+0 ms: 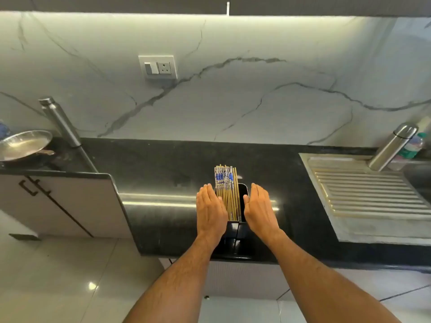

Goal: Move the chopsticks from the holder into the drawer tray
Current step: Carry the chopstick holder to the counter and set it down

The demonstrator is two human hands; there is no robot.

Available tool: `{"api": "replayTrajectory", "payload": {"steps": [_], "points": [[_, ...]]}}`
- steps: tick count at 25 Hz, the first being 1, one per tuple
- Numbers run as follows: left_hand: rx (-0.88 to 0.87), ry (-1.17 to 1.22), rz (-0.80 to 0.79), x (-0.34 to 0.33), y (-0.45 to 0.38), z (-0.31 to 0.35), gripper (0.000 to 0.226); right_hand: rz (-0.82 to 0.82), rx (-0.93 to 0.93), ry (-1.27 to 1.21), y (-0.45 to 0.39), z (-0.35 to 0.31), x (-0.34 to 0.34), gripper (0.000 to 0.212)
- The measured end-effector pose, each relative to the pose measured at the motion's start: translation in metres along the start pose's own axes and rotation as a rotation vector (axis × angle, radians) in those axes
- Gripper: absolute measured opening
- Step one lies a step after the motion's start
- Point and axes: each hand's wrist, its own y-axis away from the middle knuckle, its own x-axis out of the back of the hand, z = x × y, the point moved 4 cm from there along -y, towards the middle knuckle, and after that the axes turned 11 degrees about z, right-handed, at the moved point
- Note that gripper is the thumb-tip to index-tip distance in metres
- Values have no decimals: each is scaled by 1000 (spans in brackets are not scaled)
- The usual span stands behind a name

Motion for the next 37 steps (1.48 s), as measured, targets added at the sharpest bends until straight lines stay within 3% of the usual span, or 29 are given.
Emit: {"api": "replayTrajectory", "payload": {"steps": [3, 7, 14, 26, 33, 37], "points": [[263, 133, -27, -13, 10, -10, 23, -58, -233, -209, 4, 12, -17, 22], [468, 260, -66, -28, 10, -14, 32, -64, -469, -377, 12, 22, -34, 36], [602, 489, -70, -33, 23, -9, 37, 32, -560, -509, 27, 26, -29, 36], [300, 670, -280, -5, 93, 59, 34, 438, -710, -457, 126, 48, 43, 31], [128, 632, -609, -1, 218, 99, 40, 763, -916, -469, 266, 75, 110, 29], [14, 612, -772, 10, 310, 131, 39, 893, -1026, -321, 362, 96, 156, 31]]}}
